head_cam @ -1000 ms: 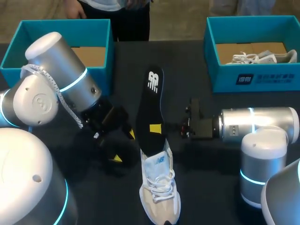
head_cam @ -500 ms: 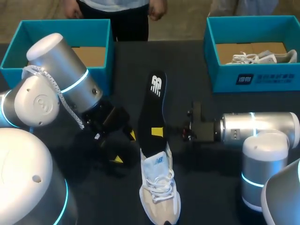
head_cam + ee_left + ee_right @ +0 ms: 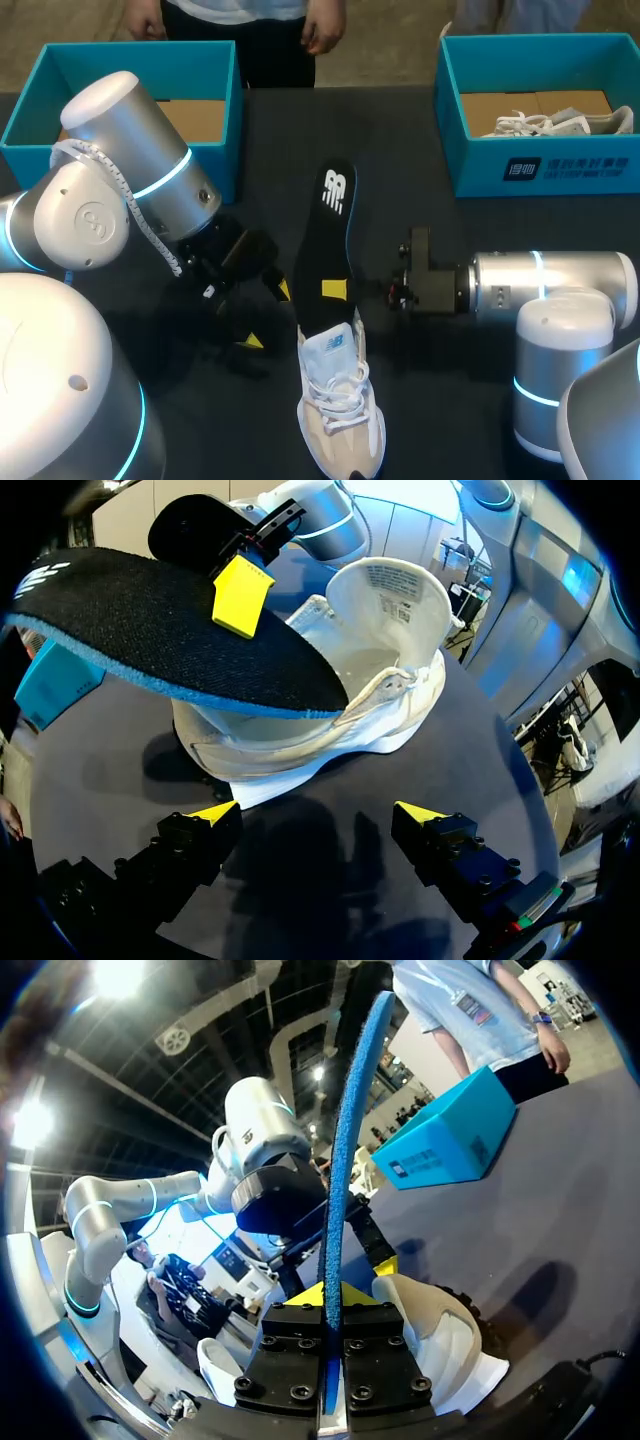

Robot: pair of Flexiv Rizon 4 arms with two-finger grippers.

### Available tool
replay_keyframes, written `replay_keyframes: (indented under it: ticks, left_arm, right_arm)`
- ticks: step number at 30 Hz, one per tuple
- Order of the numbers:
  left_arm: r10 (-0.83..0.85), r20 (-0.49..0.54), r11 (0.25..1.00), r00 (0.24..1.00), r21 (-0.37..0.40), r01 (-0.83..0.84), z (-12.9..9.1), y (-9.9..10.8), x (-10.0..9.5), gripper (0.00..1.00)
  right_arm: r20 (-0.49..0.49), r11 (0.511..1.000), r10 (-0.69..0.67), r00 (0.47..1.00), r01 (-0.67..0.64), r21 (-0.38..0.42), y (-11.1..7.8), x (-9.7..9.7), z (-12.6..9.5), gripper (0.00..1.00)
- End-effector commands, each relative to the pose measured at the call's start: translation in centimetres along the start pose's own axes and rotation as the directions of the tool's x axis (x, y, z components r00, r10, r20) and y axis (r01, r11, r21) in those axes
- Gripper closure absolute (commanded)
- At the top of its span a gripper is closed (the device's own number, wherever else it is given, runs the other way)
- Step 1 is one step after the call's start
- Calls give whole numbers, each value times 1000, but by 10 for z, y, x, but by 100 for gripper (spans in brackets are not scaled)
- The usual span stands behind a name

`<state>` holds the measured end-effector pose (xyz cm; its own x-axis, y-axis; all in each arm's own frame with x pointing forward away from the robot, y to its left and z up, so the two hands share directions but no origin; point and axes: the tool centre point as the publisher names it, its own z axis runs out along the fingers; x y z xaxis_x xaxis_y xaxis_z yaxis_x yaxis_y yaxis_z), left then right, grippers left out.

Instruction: Take the shoe out of the shoebox, open the shoe tongue, remove and reinsert the insole, then place the shoe into the shoebox

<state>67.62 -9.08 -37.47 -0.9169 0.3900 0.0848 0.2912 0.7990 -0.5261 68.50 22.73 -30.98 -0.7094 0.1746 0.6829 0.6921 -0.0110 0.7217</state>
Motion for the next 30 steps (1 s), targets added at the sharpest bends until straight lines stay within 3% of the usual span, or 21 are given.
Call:
replay_keyframes:
  ticks: [1, 8, 16, 30]
  left_arm:
    - [-1, 2, 1000, 1000, 0, 1, 1, 1, 1, 0]
    - [0, 0, 1000, 1000, -2, 0, 1, 1, 1, 0]
    - [6, -4, 1000, 1000, -3, -6, 3, 0, 1, 0]
    - [8, -1, 1000, 1000, -7, -8, 3, -2, -1, 0]
  right_arm:
    - [1, 1000, 2, 1000, -2, -5, -4, -1, 5, 100]
    - [0, 1000, 5, 1000, -5, -11, -4, 1, 5, 100]
    - [9, 1000, -28, 1000, 28, 1, 11, 5, 4, 100]
    - [-1, 999, -30, 1000, 30, 16, 18, -3, -8, 100]
